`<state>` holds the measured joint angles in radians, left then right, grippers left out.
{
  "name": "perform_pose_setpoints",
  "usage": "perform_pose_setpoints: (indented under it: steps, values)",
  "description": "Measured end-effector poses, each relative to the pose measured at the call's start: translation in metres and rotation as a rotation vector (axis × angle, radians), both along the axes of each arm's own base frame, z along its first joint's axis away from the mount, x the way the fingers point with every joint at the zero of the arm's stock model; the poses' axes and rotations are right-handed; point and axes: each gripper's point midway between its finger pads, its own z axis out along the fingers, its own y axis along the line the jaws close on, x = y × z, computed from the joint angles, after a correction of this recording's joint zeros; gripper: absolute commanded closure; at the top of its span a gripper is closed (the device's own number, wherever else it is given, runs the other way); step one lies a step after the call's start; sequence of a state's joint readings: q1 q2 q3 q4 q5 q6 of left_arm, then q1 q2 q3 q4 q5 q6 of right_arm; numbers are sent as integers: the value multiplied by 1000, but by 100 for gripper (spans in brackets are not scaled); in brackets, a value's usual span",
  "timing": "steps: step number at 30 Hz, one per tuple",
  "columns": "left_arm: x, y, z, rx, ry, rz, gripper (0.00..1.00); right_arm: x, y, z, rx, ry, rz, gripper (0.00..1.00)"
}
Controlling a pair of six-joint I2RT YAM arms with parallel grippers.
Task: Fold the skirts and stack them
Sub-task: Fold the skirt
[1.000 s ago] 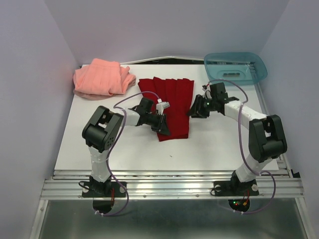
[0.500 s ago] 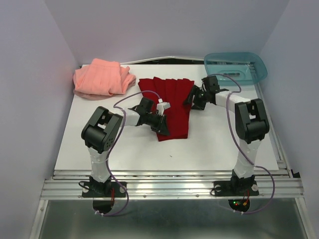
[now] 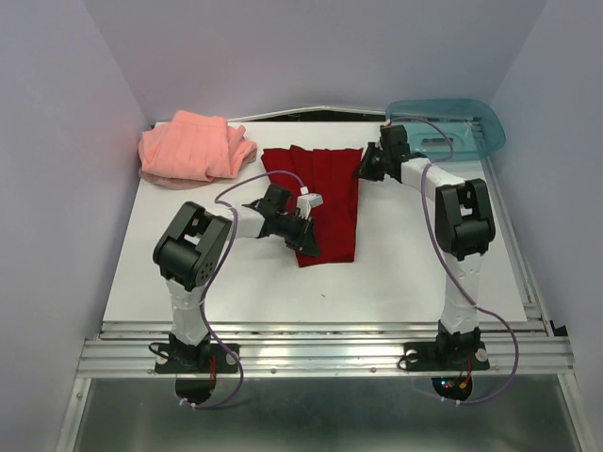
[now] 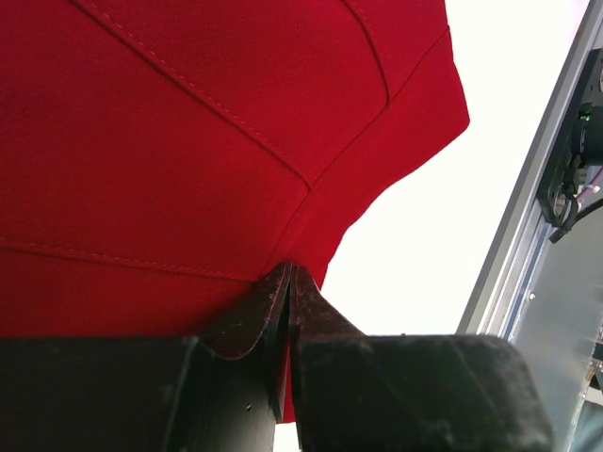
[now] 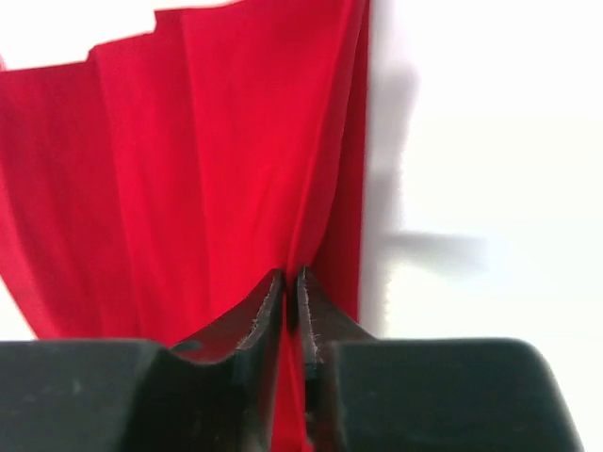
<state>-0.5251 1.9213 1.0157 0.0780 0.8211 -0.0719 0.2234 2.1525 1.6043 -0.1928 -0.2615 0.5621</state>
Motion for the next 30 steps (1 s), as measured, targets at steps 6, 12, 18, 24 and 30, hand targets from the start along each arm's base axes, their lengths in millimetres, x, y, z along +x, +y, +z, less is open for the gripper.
perform_pose_setpoints:
  steps: [6,12,18,24,30]
  values:
    - [-2,-1,0,14,-5,-9,97,22,-10,0,-78,-65,-22,99]
    - [-2,-2,0,22,-17,-24,79,28,-14,-22,-136,-76,9,49]
    - [-9,4,24,17,-71,-45,44,25,-12,-10,-156,-102,78,0]
    - [20,-10,139,-136,-296,-16,41,9,13,78,-16,-225,211,0]
    - [77,5,197,-278,-369,120,45,-20,54,164,288,-337,375,2]
